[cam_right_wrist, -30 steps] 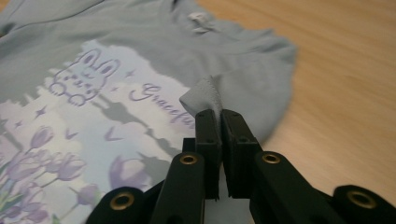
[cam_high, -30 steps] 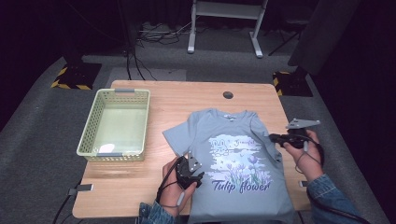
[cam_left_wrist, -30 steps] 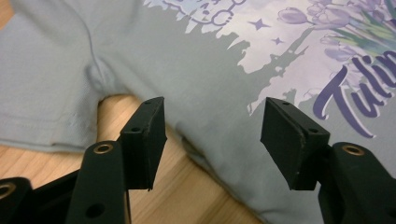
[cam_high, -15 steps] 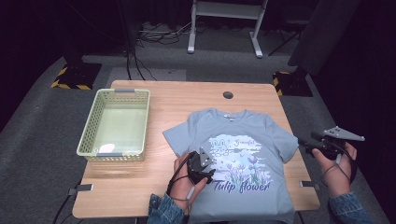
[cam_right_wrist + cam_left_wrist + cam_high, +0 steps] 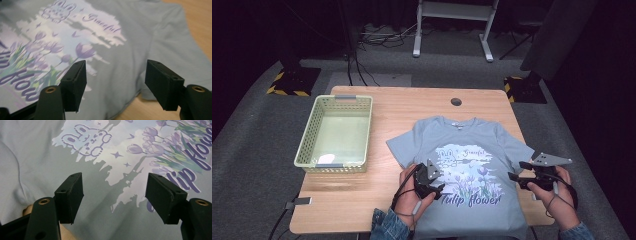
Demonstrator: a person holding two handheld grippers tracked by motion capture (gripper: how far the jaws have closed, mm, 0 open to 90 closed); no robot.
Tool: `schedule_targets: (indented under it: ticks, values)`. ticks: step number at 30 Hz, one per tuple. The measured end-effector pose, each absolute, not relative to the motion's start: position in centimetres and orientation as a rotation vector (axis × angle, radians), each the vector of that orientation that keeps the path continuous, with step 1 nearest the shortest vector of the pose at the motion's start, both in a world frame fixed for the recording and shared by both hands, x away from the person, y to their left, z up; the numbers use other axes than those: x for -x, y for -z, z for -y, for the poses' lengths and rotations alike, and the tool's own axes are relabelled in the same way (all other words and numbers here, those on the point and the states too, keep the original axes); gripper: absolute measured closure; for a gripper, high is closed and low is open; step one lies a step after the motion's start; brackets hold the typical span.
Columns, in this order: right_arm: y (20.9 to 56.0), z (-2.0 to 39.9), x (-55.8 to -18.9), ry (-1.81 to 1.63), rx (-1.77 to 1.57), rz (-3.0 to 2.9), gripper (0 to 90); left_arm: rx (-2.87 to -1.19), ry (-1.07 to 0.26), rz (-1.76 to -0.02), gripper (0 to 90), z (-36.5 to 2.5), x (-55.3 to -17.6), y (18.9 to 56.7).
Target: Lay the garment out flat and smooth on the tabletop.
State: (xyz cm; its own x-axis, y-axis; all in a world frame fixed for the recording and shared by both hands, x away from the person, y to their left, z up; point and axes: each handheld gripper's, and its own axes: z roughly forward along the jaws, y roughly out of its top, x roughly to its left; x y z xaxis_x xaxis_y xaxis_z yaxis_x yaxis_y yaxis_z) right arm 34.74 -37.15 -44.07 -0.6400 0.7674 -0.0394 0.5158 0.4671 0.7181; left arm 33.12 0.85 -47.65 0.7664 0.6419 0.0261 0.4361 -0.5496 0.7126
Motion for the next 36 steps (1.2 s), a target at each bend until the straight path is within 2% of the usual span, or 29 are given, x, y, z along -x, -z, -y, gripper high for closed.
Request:
schedule_targets:
  ticks: [14, 26, 36]
  values:
    - [49.0, 35.6, -34.7, -0.901, -1.059, -2.546, 28.8, -2.286, -0.301, -0.825, 29.1, -1.1, -32.3, 49.8]
    - [49.5, 34.5, -37.4, -0.954, -1.036, -2.502, 25.6, -2.201, -0.342, -0.867, 34.3, -3.4, -34.8, 50.3]
    - [49.7, 33.3, -40.3, -0.979, -1.050, -2.466, 25.4, -2.175, -0.355, -0.874, 34.3, -4.8, -38.1, 50.5]
